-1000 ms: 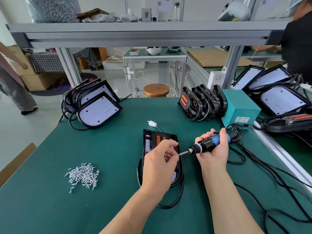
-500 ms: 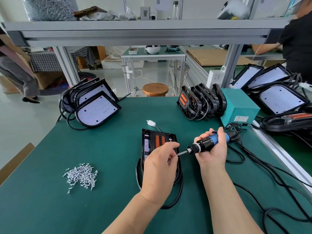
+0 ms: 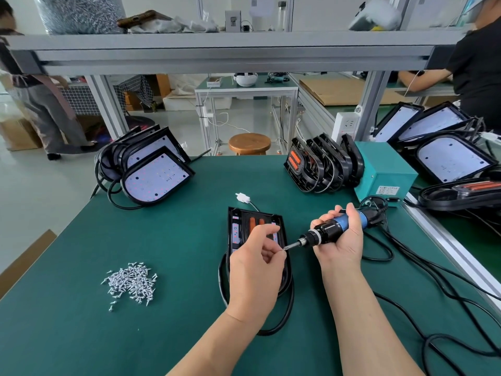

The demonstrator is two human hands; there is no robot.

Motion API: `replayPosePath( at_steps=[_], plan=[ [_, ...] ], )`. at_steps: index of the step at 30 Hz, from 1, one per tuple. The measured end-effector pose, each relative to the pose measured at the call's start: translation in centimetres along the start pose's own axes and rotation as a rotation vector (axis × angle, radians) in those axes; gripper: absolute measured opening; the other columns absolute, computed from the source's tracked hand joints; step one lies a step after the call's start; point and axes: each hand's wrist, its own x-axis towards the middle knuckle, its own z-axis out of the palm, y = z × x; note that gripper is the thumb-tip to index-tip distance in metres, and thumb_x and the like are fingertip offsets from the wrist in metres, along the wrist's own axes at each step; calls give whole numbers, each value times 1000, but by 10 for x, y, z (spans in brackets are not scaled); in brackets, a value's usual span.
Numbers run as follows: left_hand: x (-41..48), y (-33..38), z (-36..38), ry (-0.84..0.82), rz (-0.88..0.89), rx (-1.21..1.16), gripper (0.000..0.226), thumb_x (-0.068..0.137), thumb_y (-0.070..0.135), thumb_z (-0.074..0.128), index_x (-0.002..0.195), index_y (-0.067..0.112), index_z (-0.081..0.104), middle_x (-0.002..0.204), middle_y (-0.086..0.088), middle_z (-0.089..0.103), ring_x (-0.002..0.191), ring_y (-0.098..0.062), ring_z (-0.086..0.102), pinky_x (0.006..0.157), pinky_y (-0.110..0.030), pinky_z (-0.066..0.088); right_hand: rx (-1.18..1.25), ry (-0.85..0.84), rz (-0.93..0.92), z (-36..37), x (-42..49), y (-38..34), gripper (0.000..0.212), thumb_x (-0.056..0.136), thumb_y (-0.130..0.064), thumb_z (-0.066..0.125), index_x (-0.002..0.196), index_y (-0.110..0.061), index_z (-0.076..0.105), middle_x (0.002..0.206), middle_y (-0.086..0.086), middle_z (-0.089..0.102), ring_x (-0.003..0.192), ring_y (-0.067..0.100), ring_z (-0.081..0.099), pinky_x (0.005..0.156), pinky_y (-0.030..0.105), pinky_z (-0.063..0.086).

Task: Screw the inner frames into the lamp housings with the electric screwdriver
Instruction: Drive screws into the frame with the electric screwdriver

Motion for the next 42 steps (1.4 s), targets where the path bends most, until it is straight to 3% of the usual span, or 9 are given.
replayPosePath(
  at_steps=[6,16,21,25,27,30,34,37,42],
  plan=[
    [2,0,-1,5,-21,-39,41,85,-1,69,103,36,66,78,16,68,67,-2,58,67,-9,45,3,0,9,0,-1,0,15,96,-29,64,91,-19,55,72,-9,54,53,6,53,58,20,38],
    [-1,-9,2,91,466,456,38,80,-8,66,113,10,72,72,-1,62,65,-25,58,56,-40,54,-21,41,4,4,-4,4,17,96,-29,66,90,-19,54,67,-8,56,54,7,51,57,20,38],
    [-1,-10,3,117,510,459,36,80,-2,60,113,9,71,72,1,61,65,-23,57,57,-37,52,-19,43,11,4,-3,4,17,95,-29,67,91,-18,54,67,-8,56,56,7,50,58,19,38],
    [2,-16,1,84,493,460,40,77,-5,72,114,11,69,81,4,63,72,-21,59,70,-31,49,-16,40,19,3,-2,3,20,95,-34,67,91,-20,54,71,-8,53,59,6,49,59,19,37],
    [2,-17,-2,60,479,466,45,74,3,80,116,13,67,86,6,64,78,-21,60,76,-34,53,-17,42,16,2,-2,3,20,95,-34,67,91,-20,54,71,-8,53,58,6,50,59,19,37],
    [8,-14,-15,79,486,418,48,78,41,74,119,20,61,95,11,61,89,-12,54,87,-22,40,-13,39,6,2,-2,1,20,95,-34,67,89,-19,55,68,-9,55,56,6,51,58,19,37],
    [38,-23,-43,223,111,308,41,86,53,64,113,22,61,97,11,58,94,-13,55,90,-32,44,-19,28,12,1,-1,1,19,95,-33,67,89,-19,56,65,-9,56,54,6,50,60,20,37],
    [59,-33,-56,32,-316,280,49,88,53,67,122,20,59,94,7,61,97,-19,60,85,-34,45,-65,-32,3,4,-4,4,17,96,-32,65,94,-17,56,65,-8,54,52,7,49,59,21,36],
    [56,-39,-53,-197,-463,-82,55,78,39,81,126,21,59,98,2,76,88,-16,75,85,-35,59,-174,-123,-91,18,-16,5,19,94,-30,68,101,-16,58,68,-3,53,56,9,47,60,22,36]
  ],
)
